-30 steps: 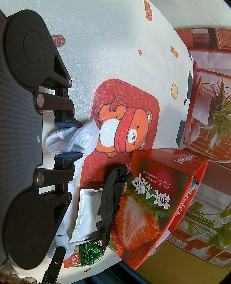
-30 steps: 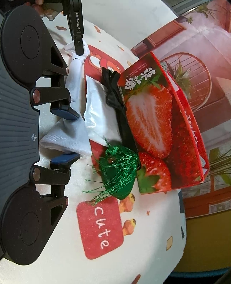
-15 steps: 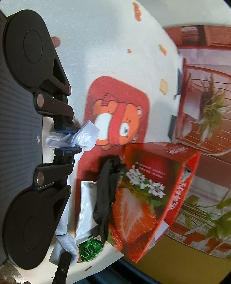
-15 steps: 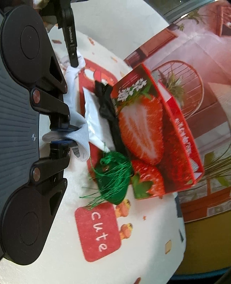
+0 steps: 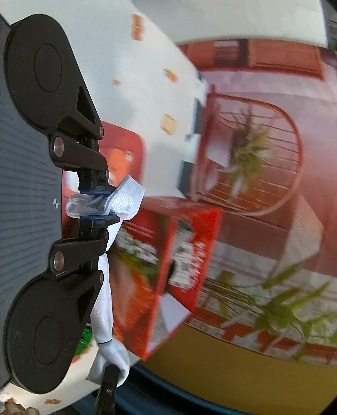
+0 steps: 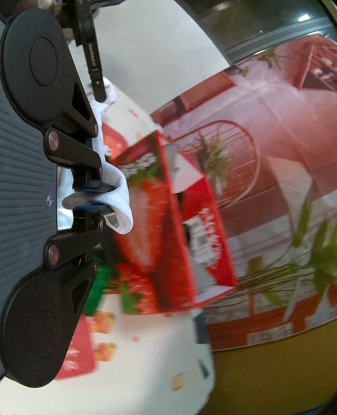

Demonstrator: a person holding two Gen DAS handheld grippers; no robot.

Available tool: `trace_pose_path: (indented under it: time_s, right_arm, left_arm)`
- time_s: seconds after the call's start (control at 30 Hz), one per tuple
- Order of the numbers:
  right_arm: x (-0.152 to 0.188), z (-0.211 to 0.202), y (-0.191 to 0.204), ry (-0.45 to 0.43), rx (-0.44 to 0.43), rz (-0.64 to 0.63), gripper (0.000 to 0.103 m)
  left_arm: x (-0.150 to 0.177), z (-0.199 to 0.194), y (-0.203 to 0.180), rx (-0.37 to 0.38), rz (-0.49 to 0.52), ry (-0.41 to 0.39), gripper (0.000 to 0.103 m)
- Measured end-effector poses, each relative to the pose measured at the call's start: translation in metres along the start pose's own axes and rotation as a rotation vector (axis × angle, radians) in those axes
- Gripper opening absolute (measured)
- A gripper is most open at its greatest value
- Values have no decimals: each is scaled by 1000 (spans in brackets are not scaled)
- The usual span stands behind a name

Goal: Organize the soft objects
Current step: 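Lift the white sock with both grippers and carry it over the box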

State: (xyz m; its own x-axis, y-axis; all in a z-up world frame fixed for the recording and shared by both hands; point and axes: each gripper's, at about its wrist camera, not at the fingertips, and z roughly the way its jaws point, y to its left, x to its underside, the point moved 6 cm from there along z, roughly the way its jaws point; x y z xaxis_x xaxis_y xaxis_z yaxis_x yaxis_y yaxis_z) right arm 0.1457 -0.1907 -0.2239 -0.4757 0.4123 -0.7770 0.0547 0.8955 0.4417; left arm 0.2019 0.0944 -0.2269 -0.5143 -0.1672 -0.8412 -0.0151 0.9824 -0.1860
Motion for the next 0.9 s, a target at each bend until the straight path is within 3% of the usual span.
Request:
trace_pose_path:
  time_s: [0.27,0.5,0.7,0.9]
  right_arm:
    - [-74,14,-20,-55,47,-52,8]
    - [-124,43,-38,-70,138,-110,8]
    - [-155,84,-49,-47,208,-190,8]
    - [-161,128,-63,9,257,-245,8]
  left_arm:
    - [-69,14,-41,41,74,-93,15]
    - [-105,55,-75,19,200,-113,15]
    - [-120,107,-91,0,243,-47,15]
    - [-110,151,-90,18,231,60,15]
